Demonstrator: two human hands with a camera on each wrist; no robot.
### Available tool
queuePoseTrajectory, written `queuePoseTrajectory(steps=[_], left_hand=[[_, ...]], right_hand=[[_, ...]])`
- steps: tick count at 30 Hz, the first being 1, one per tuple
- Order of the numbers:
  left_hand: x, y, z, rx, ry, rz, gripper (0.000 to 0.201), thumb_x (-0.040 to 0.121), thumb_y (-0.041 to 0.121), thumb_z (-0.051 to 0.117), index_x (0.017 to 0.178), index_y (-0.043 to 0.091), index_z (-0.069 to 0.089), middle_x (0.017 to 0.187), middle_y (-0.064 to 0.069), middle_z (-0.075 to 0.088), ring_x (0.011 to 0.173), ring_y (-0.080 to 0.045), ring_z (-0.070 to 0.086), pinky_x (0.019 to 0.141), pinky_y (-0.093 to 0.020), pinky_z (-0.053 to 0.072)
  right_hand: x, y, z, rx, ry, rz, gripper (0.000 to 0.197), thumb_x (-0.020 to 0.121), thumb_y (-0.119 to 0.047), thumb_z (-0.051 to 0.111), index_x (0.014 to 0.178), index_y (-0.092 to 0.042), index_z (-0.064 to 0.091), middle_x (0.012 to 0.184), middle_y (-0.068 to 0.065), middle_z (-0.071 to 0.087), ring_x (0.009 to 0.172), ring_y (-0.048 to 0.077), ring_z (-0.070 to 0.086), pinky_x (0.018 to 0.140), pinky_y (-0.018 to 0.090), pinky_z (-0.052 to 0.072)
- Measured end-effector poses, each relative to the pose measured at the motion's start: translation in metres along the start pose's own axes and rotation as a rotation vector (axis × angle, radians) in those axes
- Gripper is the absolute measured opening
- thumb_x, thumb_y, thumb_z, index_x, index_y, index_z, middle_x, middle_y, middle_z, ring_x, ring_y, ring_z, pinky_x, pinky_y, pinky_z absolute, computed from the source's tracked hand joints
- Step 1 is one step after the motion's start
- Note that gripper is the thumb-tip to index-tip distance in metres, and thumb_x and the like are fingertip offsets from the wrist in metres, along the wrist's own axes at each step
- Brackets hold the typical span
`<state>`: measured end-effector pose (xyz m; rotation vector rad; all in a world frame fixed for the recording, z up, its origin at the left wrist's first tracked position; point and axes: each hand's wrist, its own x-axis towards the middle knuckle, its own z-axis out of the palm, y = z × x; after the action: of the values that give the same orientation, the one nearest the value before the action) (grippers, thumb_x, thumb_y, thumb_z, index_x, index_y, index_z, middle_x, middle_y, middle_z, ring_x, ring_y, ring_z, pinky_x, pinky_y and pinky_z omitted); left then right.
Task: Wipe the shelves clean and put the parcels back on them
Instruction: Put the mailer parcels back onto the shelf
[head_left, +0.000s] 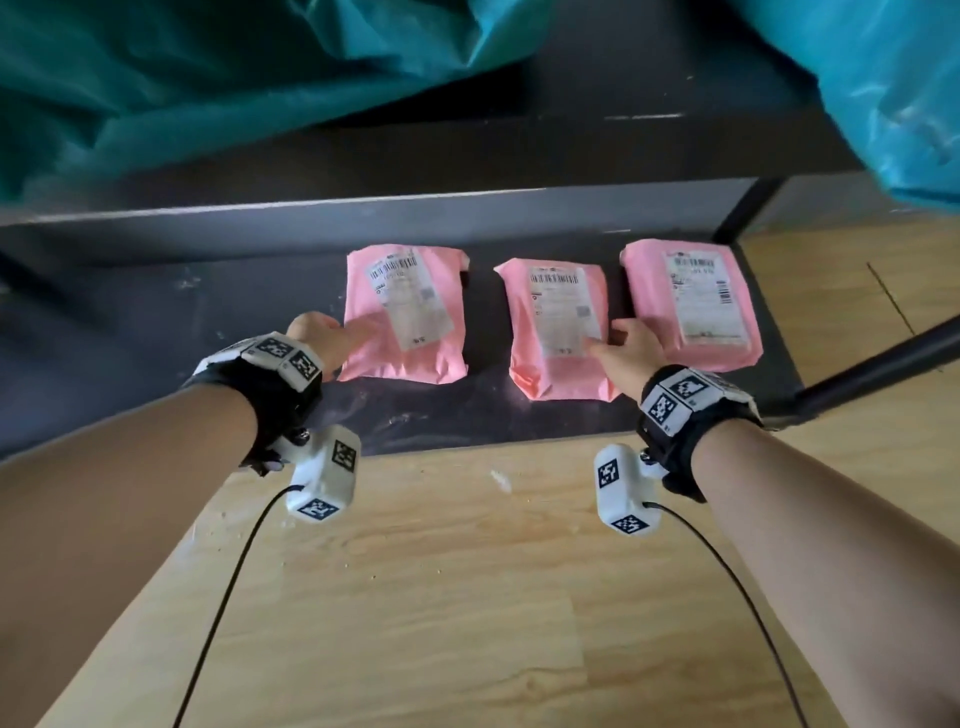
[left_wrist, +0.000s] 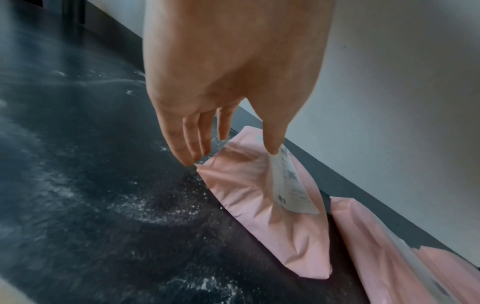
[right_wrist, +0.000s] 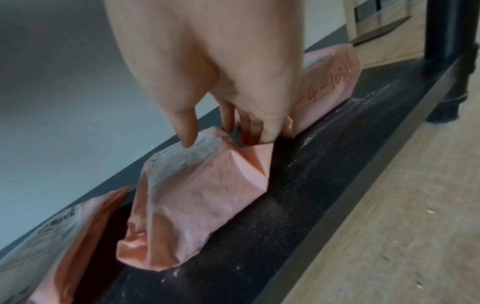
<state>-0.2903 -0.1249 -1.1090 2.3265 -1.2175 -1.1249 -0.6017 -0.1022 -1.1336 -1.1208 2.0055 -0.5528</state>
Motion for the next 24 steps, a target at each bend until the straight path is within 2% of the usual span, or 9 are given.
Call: queuePoseTrajectory(steps=[3, 5, 8, 10, 14, 18, 20, 22, 24], left_hand=[[0.011, 0.002, 0.004, 0.005, -0.028, 0.001, 0.034, 0.090, 0.024, 0.060, 0.105, -0.007, 0.063, 0.089, -0.022, 0.065, 0.092, -0.036, 0.063, 0.085, -0.042, 0.051], [0.016, 0.004, 0.008, 0.015, -0.014, 0.011, 0.045, 0.083, 0.032, 0.069, 0.107, -0.006, 0.063, 0.108, -0.025, 0.065, 0.102, -0.040, 0.062, 0.088, -0.046, 0.051], [0.013, 0.013, 0.013, -0.044, -0.039, -0.009, 0.053, 0.079, 0.037, 0.072, 0.112, -0.003, 0.062, 0.114, -0.021, 0.064, 0.108, -0.038, 0.060, 0.093, -0.045, 0.049], [0.012, 0.017, 0.014, -0.078, -0.062, -0.033, 0.049, 0.079, 0.035, 0.073, 0.112, 0.001, 0.061, 0.113, -0.018, 0.063, 0.107, -0.036, 0.060, 0.095, -0.045, 0.047], [0.019, 0.017, 0.015, -0.316, -0.236, -0.153, 0.028, 0.076, 0.016, 0.073, 0.099, 0.006, 0.060, 0.104, -0.011, 0.065, 0.088, -0.024, 0.064, 0.094, -0.034, 0.047], [0.041, -0.001, 0.007, -0.214, -0.189, -0.154, 0.077, 0.048, 0.041, 0.088, 0.110, 0.003, 0.062, 0.102, -0.009, 0.067, 0.096, -0.029, 0.066, 0.093, -0.046, 0.051], [0.057, -0.015, 0.006, -0.268, -0.245, -0.220, 0.095, 0.028, 0.036, 0.093, 0.111, 0.002, 0.065, 0.100, -0.010, 0.071, 0.092, -0.029, 0.069, 0.091, -0.045, 0.053], [0.045, -0.013, 0.003, -0.343, -0.309, -0.244, 0.077, 0.040, 0.026, 0.091, 0.108, 0.001, 0.066, 0.099, -0.015, 0.072, 0.090, -0.028, 0.070, 0.088, -0.042, 0.054], [0.005, 0.005, -0.006, -0.372, -0.372, -0.234, 0.046, 0.064, 0.014, 0.081, 0.104, 0.000, 0.065, 0.093, -0.015, 0.072, 0.078, -0.025, 0.072, 0.071, -0.036, 0.059]], right_hand=[[0.009, 0.001, 0.002, 0.027, 0.025, 0.037, 0.048, 0.091, -0.028, 0.061, 0.129, -0.001, 0.048, 0.112, 0.005, 0.057, 0.098, 0.023, 0.055, 0.087, 0.031, 0.045], [0.016, -0.001, 0.002, 0.034, 0.028, 0.046, 0.045, 0.091, -0.031, 0.060, 0.123, 0.001, 0.054, 0.108, 0.007, 0.061, 0.093, 0.022, 0.057, 0.081, 0.027, 0.044], [0.024, -0.005, 0.001, 0.053, -0.019, 0.083, 0.045, 0.086, -0.034, 0.066, 0.116, -0.001, 0.060, 0.105, 0.010, 0.066, 0.090, 0.024, 0.063, 0.081, 0.032, 0.051], [0.025, -0.007, 0.001, 0.058, -0.063, 0.123, 0.047, 0.078, -0.034, 0.075, 0.112, -0.003, 0.062, 0.103, 0.009, 0.067, 0.093, 0.026, 0.065, 0.086, 0.035, 0.053], [0.027, -0.007, 0.002, 0.154, -0.129, 0.161, 0.043, 0.067, -0.022, 0.085, 0.101, -0.002, 0.069, 0.095, 0.010, 0.072, 0.086, 0.027, 0.069, 0.086, 0.040, 0.056], [0.030, -0.003, 0.003, 0.237, -0.157, 0.171, 0.021, 0.068, -0.014, 0.084, 0.082, -0.006, 0.070, 0.088, 0.010, 0.072, 0.080, 0.027, 0.069, 0.081, 0.040, 0.056], [0.026, -0.002, 0.003, 0.299, -0.165, 0.182, 0.019, 0.069, -0.008, 0.081, 0.085, -0.005, 0.070, 0.093, 0.013, 0.072, 0.088, 0.033, 0.069, 0.087, 0.046, 0.054], [0.021, -0.002, 0.003, 0.355, -0.172, 0.182, 0.016, 0.071, 0.000, 0.076, 0.084, -0.003, 0.067, 0.097, 0.017, 0.071, 0.091, 0.036, 0.068, 0.089, 0.049, 0.054], [0.009, -0.006, 0.000, 0.402, -0.187, 0.195, 0.017, 0.073, 0.005, 0.073, 0.084, -0.002, 0.062, 0.102, 0.021, 0.068, 0.095, 0.038, 0.066, 0.089, 0.052, 0.053]])
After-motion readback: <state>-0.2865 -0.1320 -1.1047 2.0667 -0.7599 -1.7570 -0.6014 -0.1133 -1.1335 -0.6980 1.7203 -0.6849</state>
